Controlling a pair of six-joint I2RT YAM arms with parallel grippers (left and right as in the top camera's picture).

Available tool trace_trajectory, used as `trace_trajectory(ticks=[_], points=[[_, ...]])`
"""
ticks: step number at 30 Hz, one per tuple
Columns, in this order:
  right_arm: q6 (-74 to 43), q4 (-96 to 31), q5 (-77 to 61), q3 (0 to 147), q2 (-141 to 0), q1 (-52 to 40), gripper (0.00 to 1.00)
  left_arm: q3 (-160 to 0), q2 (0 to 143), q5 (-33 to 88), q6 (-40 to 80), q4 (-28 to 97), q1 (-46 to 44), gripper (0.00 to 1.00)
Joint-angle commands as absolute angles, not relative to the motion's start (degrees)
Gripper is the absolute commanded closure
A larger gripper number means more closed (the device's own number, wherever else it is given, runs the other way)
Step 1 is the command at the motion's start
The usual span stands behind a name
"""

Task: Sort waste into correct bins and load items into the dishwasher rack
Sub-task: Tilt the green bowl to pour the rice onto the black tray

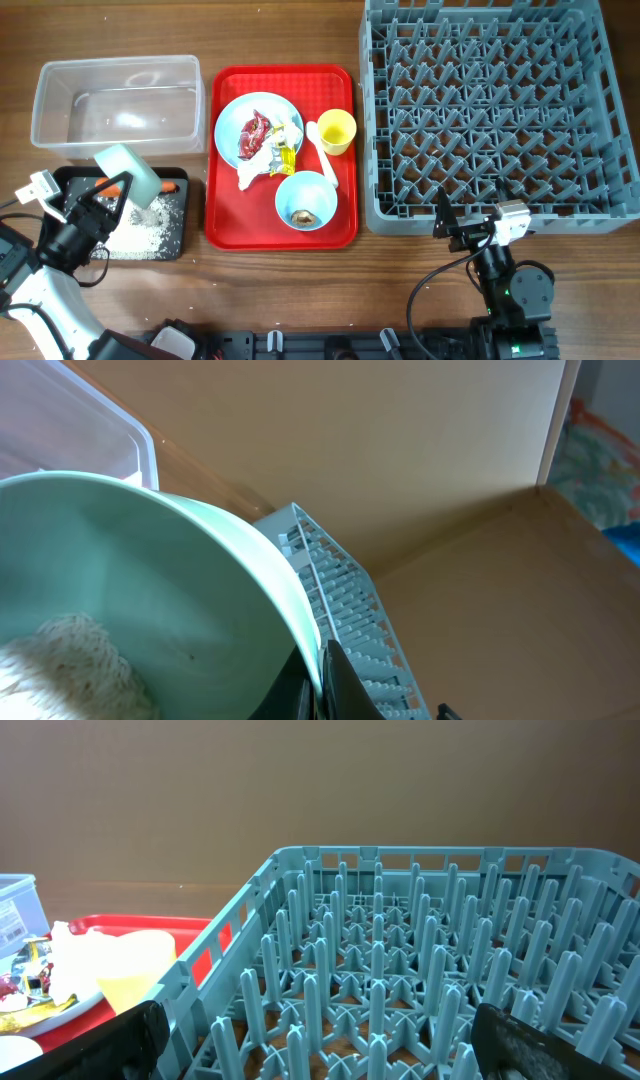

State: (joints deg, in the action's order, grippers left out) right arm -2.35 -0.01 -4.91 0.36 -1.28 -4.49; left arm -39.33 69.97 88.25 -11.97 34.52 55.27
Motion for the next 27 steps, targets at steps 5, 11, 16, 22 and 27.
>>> trace_trajectory(ticks=[5,11,16,22,27], points=[[-3.2,0.2,-4.7,0.3,-1.1,-4.3,0.00,-39.1,70.3,90.3,-11.6,34.0,55.8,0.96],[-3.1,0.2,-4.7,0.3,-1.1,-4.3,0.00,-39.1,70.3,90.0,-7.0,31.7,57.5,0.96],[-3.2,0.2,-4.8,0.3,-1.1,-4.3,0.00,-39.1,70.2,90.5,0.8,32.9,58.4,0.96],[-3.2,0.2,-4.7,0.3,-1.1,-4.3,0.00,-39.1,70.1,88.0,1.7,32.5,58.4,0.96],[-3.1,0.2,-4.7,0.3,-1.1,-4.3,0.00,-39.1,70.1,89.8,2.6,32.8,58.7,0.96]])
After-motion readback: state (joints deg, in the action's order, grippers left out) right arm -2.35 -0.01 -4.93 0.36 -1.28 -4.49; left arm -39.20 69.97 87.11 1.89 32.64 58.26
